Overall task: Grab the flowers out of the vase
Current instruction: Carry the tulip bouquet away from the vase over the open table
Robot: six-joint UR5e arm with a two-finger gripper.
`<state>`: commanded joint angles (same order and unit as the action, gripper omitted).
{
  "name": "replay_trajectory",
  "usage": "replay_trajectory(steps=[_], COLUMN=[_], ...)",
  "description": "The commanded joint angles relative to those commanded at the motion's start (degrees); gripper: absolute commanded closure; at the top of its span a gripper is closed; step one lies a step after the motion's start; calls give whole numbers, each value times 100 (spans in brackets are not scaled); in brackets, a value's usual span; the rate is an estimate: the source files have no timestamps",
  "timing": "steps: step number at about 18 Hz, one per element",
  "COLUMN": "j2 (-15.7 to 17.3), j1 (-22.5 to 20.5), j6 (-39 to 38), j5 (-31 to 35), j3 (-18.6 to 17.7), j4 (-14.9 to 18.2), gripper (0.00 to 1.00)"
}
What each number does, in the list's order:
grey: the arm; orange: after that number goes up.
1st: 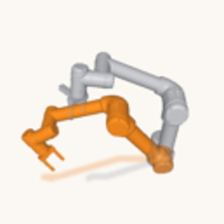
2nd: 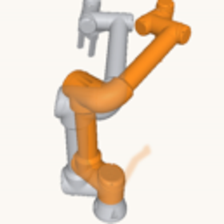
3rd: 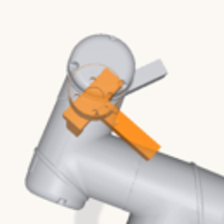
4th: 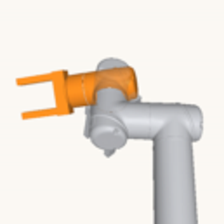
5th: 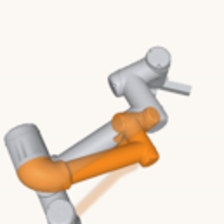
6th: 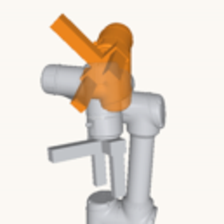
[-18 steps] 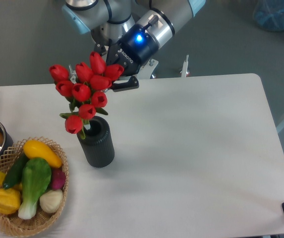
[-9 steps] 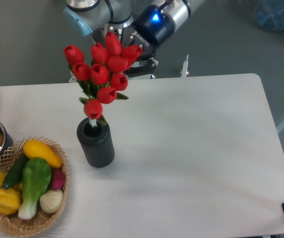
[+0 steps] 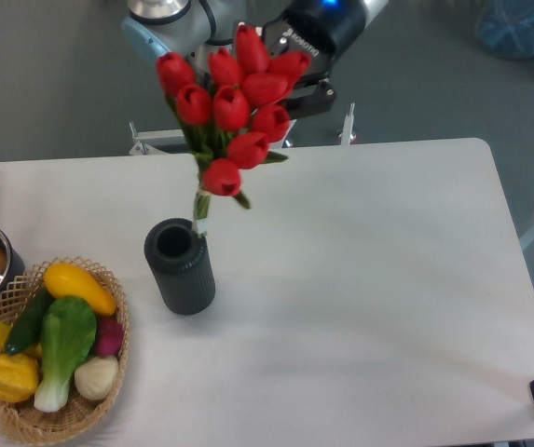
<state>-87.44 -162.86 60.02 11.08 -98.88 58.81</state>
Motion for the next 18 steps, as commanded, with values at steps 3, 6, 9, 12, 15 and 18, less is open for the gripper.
replay_trajectory(steps=[3,6,9,12,15,18], j2=[-439,-519,-519,-528,-668,-783], j1=[-97,-535,-782,-748,-686,-660], j6=[132,745,1019,1493,1775,1758], j5=[-525,-1133,-776,173,482,746], j3=[132,159,168,185,194,203], j4=[-177,-264,-335,-370,-362,-353], gripper=[100,100,100,100,100,100])
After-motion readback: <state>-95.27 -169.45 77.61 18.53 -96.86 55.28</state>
